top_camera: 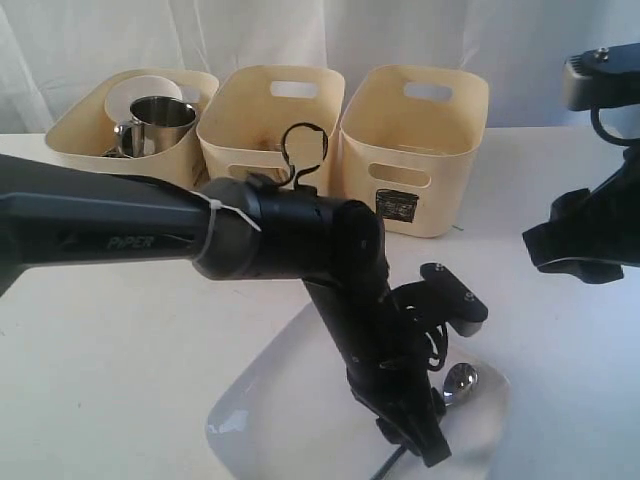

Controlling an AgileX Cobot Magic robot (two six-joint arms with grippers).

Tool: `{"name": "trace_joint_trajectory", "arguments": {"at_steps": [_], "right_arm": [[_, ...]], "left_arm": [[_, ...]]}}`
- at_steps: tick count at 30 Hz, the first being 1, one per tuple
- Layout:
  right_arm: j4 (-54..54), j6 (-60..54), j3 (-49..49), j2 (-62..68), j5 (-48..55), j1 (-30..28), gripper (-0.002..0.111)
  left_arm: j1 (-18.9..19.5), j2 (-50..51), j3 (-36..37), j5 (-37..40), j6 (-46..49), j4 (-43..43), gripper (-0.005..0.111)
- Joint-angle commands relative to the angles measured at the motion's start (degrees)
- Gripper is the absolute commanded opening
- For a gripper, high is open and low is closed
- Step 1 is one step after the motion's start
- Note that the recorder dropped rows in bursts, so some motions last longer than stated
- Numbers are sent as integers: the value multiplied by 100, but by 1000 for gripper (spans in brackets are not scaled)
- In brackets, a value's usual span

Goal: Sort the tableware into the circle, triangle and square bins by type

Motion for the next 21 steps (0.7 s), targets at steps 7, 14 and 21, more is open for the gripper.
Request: {"name": "trace_joint_trajectory", "arguments": {"at_steps": [7,14,21], "right_arm": [[-31,37,22,-40,25,2,55],[-31,37,22,-40,25,2,55],[-31,37,22,-40,25,2,55]], "left_arm": [[-349,83,25,9,-887,1451,34],[-427,83,25,9,-1216,2089,12],[-427,-141,-244,-16,-1216,2213,0]]}}
